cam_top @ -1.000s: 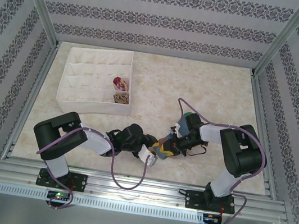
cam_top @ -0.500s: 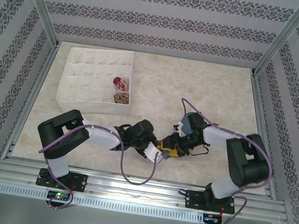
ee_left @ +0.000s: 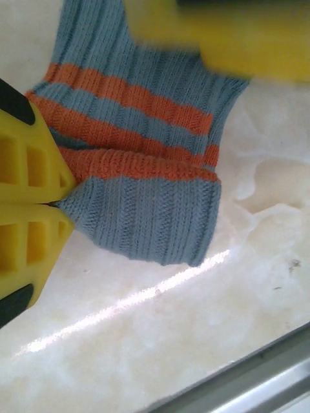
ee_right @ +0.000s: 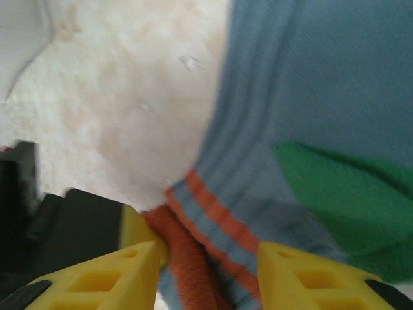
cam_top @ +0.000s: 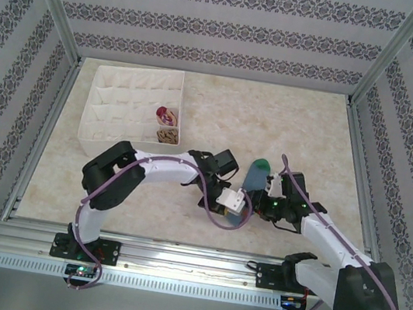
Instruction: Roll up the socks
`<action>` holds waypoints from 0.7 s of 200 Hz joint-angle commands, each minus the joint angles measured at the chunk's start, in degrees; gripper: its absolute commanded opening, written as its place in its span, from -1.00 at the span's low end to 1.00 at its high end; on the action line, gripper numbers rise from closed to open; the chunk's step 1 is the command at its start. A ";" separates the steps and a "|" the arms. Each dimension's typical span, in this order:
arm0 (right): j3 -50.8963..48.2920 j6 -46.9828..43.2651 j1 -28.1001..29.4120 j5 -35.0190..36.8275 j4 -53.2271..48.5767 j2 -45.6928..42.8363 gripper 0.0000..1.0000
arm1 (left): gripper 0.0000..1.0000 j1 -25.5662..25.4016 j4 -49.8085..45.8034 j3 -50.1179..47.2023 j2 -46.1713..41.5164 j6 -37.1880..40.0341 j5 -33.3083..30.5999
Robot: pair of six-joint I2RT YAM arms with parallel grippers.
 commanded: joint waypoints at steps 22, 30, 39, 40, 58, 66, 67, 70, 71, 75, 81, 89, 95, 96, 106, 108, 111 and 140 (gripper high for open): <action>-5.44 5.56 1.17 1.07 5.05 -3.77 -0.13 | -0.98 2.60 -12.18 5.15 5.82 -10.32 8.96; -5.81 5.71 1.28 1.14 4.98 -4.37 -0.13 | -0.98 2.91 -12.96 6.22 6.75 -11.44 9.22; -6.16 5.84 1.41 1.34 4.86 -4.98 -0.13 | -0.98 3.08 -13.75 7.12 7.52 -12.22 9.21; -6.22 5.85 1.44 1.39 4.85 -5.01 -0.13 | -0.98 3.09 -13.82 7.16 7.54 -12.28 9.22; -6.53 5.86 1.61 1.70 4.98 -5.18 -0.13 | -0.98 3.10 -14.36 7.95 8.46 -12.71 9.17; -6.53 5.86 1.74 1.78 5.29 -4.98 -0.12 | -0.98 3.15 -14.26 8.20 8.71 -13.27 9.15; -6.53 5.86 1.83 1.83 5.32 -4.96 -0.12 | -0.98 3.17 -14.25 8.23 8.79 -13.34 9.19; -6.51 5.93 1.89 1.87 5.35 -4.79 -0.12 | -0.98 3.19 -14.32 8.45 8.90 -13.44 9.23; -6.48 5.98 1.90 1.87 5.40 -4.73 -0.12 | -0.98 3.19 -14.33 8.49 8.98 -13.46 9.27; -6.37 6.02 2.04 1.88 5.60 -4.48 -0.12 | -0.98 3.19 -14.44 8.70 9.20 -13.64 9.25; -6.19 6.11 2.32 1.88 5.90 -4.06 -0.12 | -0.98 3.19 -14.27 8.93 9.36 -14.03 9.17; -5.86 6.12 2.79 1.90 6.29 -3.44 -0.12 | -0.98 3.19 -14.00 9.12 9.57 -14.51 9.05; -5.58 6.27 3.27 1.96 6.41 -2.93 -0.12 | -0.98 3.19 -13.91 9.33 9.89 -14.75 8.99; -5.53 6.24 3.34 1.96 6.41 -2.88 -0.12 | -0.98 3.19 -13.90 9.37 9.87 -14.78 8.97; -5.02 6.27 4.30 2.29 6.50 -2.17 -0.12 | -0.98 3.19 -13.81 9.81 10.28 -15.34 8.41; -4.97 6.31 4.42 2.29 6.57 -2.03 -0.11 | -0.98 3.19 -13.68 9.92 10.28 -15.51 8.23; -4.82 6.31 4.72 2.39 6.66 -1.84 -0.12 | -0.98 3.19 -13.64 10.07 10.50 -15.76 7.92; -4.19 6.46 7.06 3.75 6.31 0.04 -0.31 | -0.98 3.49 -12.21 10.65 11.09 -17.91 5.92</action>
